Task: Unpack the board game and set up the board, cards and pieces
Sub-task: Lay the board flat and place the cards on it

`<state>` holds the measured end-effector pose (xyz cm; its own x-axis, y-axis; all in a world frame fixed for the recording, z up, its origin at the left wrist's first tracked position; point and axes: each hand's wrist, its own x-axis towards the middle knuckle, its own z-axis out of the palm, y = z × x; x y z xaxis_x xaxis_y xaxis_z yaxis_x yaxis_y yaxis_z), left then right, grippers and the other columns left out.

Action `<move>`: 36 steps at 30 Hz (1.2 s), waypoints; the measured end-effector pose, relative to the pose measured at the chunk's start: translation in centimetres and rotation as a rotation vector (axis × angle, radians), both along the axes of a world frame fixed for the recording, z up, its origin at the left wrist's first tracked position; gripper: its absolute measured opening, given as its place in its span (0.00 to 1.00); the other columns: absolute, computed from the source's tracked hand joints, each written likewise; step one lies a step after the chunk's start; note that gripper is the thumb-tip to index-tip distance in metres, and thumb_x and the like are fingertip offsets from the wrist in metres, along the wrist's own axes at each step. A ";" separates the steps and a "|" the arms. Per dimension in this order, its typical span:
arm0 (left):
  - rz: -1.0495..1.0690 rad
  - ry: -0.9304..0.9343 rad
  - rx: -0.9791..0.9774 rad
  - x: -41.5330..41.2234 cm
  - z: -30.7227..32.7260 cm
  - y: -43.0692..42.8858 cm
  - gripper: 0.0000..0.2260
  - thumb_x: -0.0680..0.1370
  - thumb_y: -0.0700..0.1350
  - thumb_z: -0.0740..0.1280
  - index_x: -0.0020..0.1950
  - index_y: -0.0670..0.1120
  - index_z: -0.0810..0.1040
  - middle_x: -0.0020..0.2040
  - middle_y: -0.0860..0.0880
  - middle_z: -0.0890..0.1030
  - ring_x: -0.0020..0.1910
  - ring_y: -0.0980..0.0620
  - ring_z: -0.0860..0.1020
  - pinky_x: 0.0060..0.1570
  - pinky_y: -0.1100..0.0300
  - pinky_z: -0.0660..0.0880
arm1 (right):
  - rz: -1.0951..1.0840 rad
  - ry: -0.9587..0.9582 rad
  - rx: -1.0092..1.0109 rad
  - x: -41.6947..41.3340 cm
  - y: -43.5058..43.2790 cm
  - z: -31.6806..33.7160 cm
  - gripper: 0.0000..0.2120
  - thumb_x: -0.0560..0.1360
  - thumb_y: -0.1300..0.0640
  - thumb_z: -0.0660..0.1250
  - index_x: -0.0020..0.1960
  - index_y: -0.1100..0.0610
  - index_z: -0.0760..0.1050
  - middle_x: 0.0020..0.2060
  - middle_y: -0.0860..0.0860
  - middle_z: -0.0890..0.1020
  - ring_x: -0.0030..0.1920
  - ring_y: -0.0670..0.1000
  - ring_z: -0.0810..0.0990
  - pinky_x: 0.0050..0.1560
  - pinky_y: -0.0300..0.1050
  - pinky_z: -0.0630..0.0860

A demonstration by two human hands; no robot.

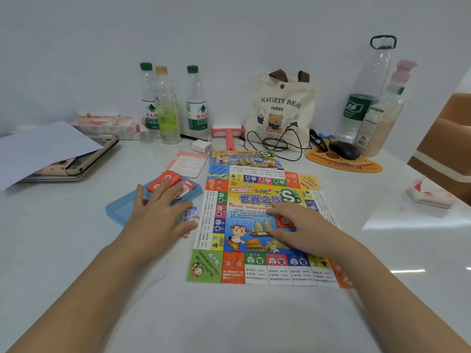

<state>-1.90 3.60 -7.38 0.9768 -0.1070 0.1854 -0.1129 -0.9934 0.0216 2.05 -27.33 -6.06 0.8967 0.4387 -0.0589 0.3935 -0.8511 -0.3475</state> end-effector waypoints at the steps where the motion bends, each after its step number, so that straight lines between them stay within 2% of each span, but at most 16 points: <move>1: 0.009 0.011 0.020 0.2 0.1 -0.1 0.29 0.73 0.71 0.49 0.70 0.61 0.67 0.78 0.53 0.52 0.77 0.52 0.41 0.71 0.35 0.37 | 0.000 -0.004 0.000 -0.1 0.1 0.0 0.25 0.76 0.39 0.63 0.71 0.40 0.63 0.72 0.41 0.65 0.71 0.45 0.63 0.72 0.59 0.60; 4: 0.012 0.001 0.024 0.7 0.3 -0.4 0.21 0.77 0.64 0.56 0.68 0.60 0.71 0.77 0.54 0.55 0.77 0.52 0.42 0.71 0.34 0.41 | -0.003 -0.006 -0.010 -0.2 0.0 0.0 0.25 0.76 0.39 0.63 0.71 0.40 0.63 0.72 0.40 0.64 0.71 0.45 0.63 0.72 0.58 0.61; 9: 0.008 -0.041 -0.065 0.7 0.1 -0.5 0.16 0.76 0.60 0.63 0.62 0.58 0.77 0.74 0.54 0.64 0.76 0.53 0.51 0.71 0.35 0.40 | 0.018 -0.033 -0.029 -0.5 0.3 0.0 0.26 0.75 0.38 0.63 0.71 0.40 0.64 0.72 0.41 0.66 0.70 0.45 0.64 0.71 0.56 0.62; 15: 0.047 -0.038 -0.153 0.4 0.4 -0.7 0.10 0.74 0.57 0.67 0.54 0.57 0.78 0.70 0.54 0.67 0.73 0.54 0.59 0.73 0.40 0.38 | 0.033 -0.056 -0.055 -0.7 0.6 0.2 0.26 0.75 0.38 0.62 0.71 0.40 0.64 0.72 0.40 0.66 0.71 0.45 0.64 0.71 0.56 0.63; 19: 0.045 -0.100 -0.235 0.0 0.6 -0.7 0.06 0.74 0.54 0.69 0.48 0.55 0.75 0.62 0.56 0.71 0.69 0.55 0.63 0.73 0.42 0.39 | 0.043 -0.065 -0.071 -0.7 0.6 0.1 0.26 0.75 0.37 0.62 0.71 0.40 0.64 0.72 0.40 0.65 0.71 0.45 0.63 0.71 0.56 0.62; 22: 0.058 -0.158 -0.274 -0.1 1.3 -0.4 0.05 0.75 0.53 0.68 0.45 0.56 0.73 0.52 0.59 0.72 0.64 0.54 0.68 0.72 0.43 0.44 | 0.047 -0.067 -0.080 -0.6 0.7 0.0 0.26 0.75 0.36 0.61 0.71 0.40 0.63 0.72 0.40 0.65 0.72 0.45 0.63 0.71 0.56 0.62; 26: 0.051 -0.250 -0.357 -0.2 1.8 -0.5 0.05 0.76 0.52 0.68 0.46 0.57 0.72 0.43 0.61 0.73 0.53 0.53 0.71 0.62 0.51 0.56 | 0.049 -0.076 -0.099 -0.6 0.9 -0.1 0.26 0.75 0.35 0.60 0.71 0.41 0.63 0.72 0.40 0.65 0.71 0.46 0.63 0.71 0.57 0.62; 28: 0.064 -0.248 -0.557 -0.7 2.2 -1.1 0.07 0.75 0.49 0.69 0.45 0.59 0.71 0.42 0.60 0.74 0.49 0.52 0.68 0.52 0.60 0.62 | 0.051 -0.077 -0.115 -0.6 1.1 -0.2 0.27 0.75 0.35 0.59 0.71 0.41 0.62 0.73 0.40 0.64 0.72 0.46 0.62 0.72 0.57 0.61; 30: 0.039 -0.247 -0.766 -0.9 2.5 -1.6 0.11 0.74 0.46 0.71 0.43 0.59 0.71 0.42 0.55 0.78 0.42 0.56 0.74 0.39 0.70 0.68 | 0.064 -0.086 -0.129 -0.8 1.4 -0.2 0.27 0.75 0.35 0.59 0.72 0.40 0.62 0.73 0.40 0.63 0.73 0.46 0.60 0.72 0.57 0.59; 31: 0.030 -0.254 -0.828 -0.9 2.6 -1.8 0.11 0.74 0.45 0.72 0.44 0.58 0.72 0.41 0.55 0.79 0.40 0.58 0.76 0.36 0.72 0.70 | 0.074 -0.093 -0.133 -0.8 1.6 -0.3 0.27 0.75 0.35 0.58 0.72 0.40 0.61 0.73 0.40 0.63 0.73 0.46 0.60 0.72 0.57 0.59; 33: 0.055 -0.219 -0.928 -0.8 2.6 -2.0 0.12 0.72 0.43 0.73 0.50 0.56 0.74 0.42 0.54 0.81 0.39 0.58 0.79 0.35 0.70 0.73 | 0.093 -0.102 -0.141 -0.9 2.0 -0.3 0.27 0.75 0.34 0.58 0.72 0.40 0.61 0.73 0.40 0.63 0.73 0.46 0.60 0.71 0.57 0.60; 36: 0.081 -0.107 -1.080 -0.8 2.4 -2.4 0.21 0.70 0.41 0.75 0.57 0.54 0.70 0.38 0.49 0.83 0.36 0.56 0.82 0.35 0.62 0.76 | 0.103 -0.110 -0.152 -1.0 2.1 -0.2 0.26 0.75 0.33 0.57 0.71 0.39 0.63 0.72 0.39 0.65 0.71 0.46 0.62 0.69 0.56 0.62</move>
<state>-2.67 1.22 -5.00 0.9469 0.2277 0.2271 -0.1008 -0.4603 0.8820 1.06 -25.19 -6.29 0.8525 0.5215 -0.0356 0.5093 -0.8440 -0.1681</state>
